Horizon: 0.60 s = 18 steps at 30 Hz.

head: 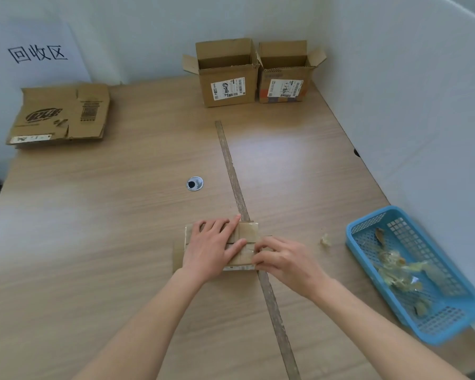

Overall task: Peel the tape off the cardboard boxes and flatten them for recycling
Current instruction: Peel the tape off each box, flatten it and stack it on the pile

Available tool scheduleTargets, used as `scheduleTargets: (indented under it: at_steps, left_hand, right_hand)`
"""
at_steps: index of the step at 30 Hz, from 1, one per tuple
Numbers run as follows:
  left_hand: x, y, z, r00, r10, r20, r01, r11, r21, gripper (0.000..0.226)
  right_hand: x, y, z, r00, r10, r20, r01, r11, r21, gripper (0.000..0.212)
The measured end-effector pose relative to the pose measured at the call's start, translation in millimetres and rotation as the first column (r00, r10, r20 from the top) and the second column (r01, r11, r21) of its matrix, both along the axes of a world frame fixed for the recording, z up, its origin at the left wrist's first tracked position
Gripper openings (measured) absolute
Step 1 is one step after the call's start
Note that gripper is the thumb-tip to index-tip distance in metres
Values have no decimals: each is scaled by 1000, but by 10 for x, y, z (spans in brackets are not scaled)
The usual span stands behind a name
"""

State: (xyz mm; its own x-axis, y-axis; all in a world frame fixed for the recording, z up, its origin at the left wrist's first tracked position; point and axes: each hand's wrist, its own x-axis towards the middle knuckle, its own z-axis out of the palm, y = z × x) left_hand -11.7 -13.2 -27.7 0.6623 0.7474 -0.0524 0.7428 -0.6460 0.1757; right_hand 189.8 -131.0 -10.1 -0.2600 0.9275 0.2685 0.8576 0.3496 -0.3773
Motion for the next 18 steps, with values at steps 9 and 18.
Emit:
scheduleTargets:
  at_steps: [9,18]
  left_hand:
    - [-1,-7,1,1000,5,-4,-5,1000,7,75]
    - [-7,-8,-28,1000,10,10,-10,1000,12,73]
  right_hand:
    - [-20,-8,93,996,25,80,-31,997,65,5]
    - [-135,-80,13,980,-56,189,42,996,82,9]
